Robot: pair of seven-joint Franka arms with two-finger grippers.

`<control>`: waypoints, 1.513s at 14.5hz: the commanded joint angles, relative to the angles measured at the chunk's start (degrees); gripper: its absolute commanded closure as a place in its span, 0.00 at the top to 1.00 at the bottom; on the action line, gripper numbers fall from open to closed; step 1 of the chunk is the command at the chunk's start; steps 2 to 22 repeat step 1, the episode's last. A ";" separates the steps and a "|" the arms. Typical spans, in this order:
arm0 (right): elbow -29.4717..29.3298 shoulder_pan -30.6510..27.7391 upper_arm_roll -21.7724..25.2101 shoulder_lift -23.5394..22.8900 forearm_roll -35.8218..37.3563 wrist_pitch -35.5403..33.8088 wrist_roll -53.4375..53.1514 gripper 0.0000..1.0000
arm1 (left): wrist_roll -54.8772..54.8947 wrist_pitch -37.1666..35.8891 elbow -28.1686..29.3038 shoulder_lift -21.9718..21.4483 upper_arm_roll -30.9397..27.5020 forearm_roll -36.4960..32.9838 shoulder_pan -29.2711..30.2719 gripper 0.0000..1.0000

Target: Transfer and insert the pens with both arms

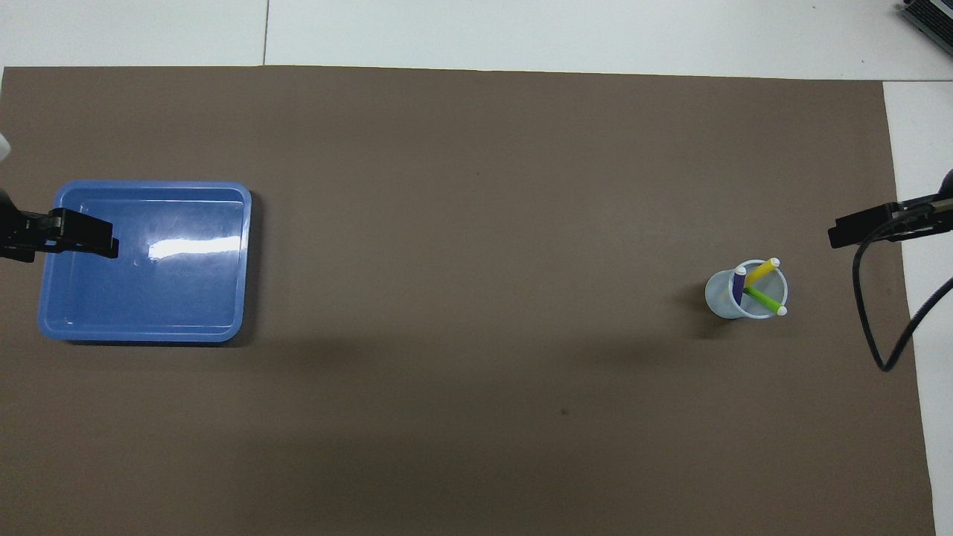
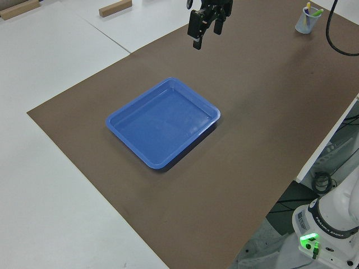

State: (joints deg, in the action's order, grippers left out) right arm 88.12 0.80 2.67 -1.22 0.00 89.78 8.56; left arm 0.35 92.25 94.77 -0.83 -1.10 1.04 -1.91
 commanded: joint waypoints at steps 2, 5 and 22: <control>-1.81 -0.97 -0.48 -0.98 -0.97 -1.45 -0.74 1.00 | 0.70 0.65 0.68 -0.67 0.04 0.02 0.24 1.00; -1.81 -0.97 -0.48 -0.98 -0.97 -1.45 -0.74 1.00 | 0.70 0.65 0.68 -0.67 0.04 0.02 0.24 1.00; -1.81 -0.97 -0.48 -0.98 -0.97 -1.45 -0.74 1.00 | 0.70 0.65 0.68 -0.67 0.04 0.02 0.24 1.00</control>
